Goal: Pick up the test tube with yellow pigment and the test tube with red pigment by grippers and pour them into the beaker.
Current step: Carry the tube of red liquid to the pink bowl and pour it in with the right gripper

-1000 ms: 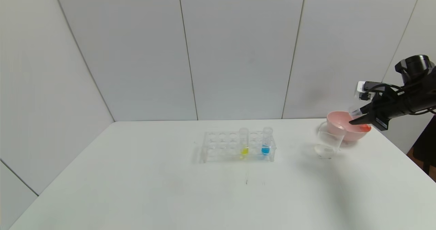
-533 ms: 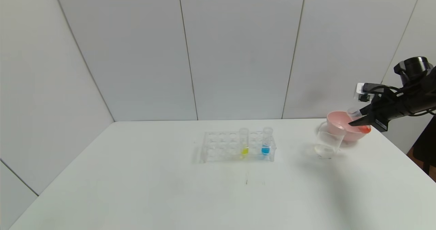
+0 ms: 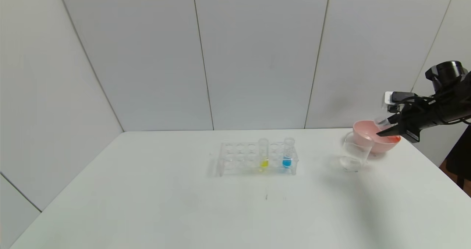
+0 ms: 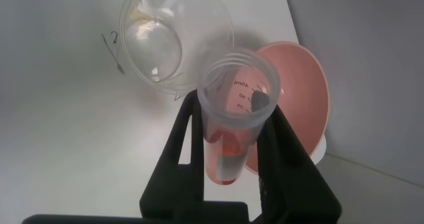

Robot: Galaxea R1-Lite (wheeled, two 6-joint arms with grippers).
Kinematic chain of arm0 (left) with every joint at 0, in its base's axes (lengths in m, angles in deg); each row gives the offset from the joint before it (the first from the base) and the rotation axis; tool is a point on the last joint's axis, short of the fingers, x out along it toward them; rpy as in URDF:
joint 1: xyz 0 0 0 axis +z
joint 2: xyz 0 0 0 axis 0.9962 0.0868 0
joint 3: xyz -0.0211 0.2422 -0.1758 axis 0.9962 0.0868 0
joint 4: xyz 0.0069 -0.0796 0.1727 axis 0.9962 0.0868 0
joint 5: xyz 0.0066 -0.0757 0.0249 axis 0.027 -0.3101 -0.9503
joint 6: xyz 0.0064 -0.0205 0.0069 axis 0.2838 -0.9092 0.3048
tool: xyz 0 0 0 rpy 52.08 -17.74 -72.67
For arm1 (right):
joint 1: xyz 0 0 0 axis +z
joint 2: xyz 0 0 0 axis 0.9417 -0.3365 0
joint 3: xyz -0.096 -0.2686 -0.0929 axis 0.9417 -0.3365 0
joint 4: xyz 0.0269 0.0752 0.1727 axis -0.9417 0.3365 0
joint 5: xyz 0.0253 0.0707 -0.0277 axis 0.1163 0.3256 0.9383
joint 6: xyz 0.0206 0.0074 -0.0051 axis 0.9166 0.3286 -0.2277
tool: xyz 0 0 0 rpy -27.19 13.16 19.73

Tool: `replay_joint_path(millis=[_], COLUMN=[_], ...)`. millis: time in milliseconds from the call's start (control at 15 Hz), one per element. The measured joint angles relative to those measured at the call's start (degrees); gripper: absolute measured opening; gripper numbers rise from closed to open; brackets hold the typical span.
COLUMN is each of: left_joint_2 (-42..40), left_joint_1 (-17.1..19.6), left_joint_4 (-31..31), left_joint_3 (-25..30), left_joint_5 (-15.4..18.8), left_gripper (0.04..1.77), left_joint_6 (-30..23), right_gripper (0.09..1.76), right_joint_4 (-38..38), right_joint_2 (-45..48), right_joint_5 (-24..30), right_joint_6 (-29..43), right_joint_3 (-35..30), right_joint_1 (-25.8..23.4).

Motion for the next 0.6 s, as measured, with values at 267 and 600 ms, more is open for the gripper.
replay_joint_path(millis=[267,600], left_joint_2=[0.0,0.0], left_joint_1=[0.0,0.0], left_joint_4=[0.0,0.0], left_joint_3=[0.0,0.0], left_joint_5=[0.0,0.0], left_gripper=[1.72,1.72], left_joint_6=[0.0,0.0], right_gripper=[0.52,0.52], right_joint_4=[-0.6,-0.6], right_joint_2=[-0.5,-0.8], right_joint_5=[-1.0,-3.8], right_joint_6=[-2.0,-3.2], right_joint_3=[0.4,1.7], right_joint_1=[0.0,0.5])
